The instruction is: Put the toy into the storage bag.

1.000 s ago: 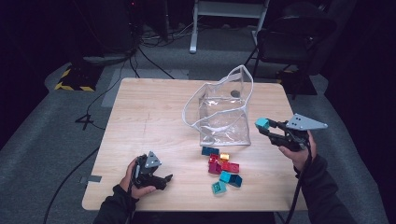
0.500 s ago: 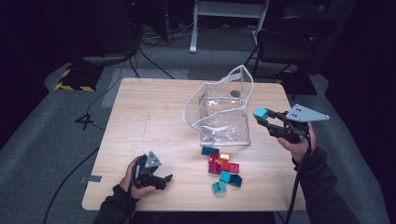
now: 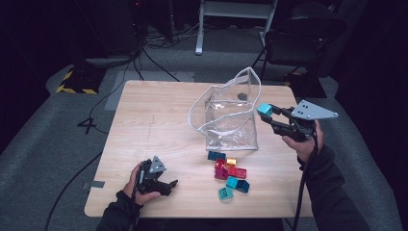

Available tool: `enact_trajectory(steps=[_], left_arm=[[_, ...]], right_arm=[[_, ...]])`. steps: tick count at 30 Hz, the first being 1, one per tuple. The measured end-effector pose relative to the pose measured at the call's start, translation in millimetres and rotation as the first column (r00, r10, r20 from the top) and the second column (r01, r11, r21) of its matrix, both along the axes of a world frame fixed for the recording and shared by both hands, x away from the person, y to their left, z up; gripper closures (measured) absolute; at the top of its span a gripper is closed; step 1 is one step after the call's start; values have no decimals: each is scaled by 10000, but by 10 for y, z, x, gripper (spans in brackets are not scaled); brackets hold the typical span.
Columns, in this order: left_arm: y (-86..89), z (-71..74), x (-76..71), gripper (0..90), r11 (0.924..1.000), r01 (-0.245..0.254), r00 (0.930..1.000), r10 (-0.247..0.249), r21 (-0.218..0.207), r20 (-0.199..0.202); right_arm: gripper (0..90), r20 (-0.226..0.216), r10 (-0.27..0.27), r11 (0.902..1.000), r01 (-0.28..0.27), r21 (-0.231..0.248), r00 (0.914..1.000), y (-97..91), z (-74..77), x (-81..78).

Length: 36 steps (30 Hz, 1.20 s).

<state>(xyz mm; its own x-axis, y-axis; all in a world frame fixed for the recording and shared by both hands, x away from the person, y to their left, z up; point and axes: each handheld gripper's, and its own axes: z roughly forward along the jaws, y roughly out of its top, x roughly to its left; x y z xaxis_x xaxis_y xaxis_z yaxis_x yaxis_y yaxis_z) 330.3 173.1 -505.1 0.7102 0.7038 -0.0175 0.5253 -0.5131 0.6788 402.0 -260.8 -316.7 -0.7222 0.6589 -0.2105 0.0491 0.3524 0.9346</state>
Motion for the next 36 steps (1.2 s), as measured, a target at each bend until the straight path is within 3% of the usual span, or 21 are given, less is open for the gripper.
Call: enact_trajectory(steps=[14,36], left_arm=[[0,0,0,108,10000,1,10000,-1,5,-1],[0,0,-1,108,10000,-12,10000,12,2,-5]], right_arm=[[596,-11,89,9995,-88,301,10000,155,148,102],[596,-446,-232,9996,226,-151,9987,538,216,444]])
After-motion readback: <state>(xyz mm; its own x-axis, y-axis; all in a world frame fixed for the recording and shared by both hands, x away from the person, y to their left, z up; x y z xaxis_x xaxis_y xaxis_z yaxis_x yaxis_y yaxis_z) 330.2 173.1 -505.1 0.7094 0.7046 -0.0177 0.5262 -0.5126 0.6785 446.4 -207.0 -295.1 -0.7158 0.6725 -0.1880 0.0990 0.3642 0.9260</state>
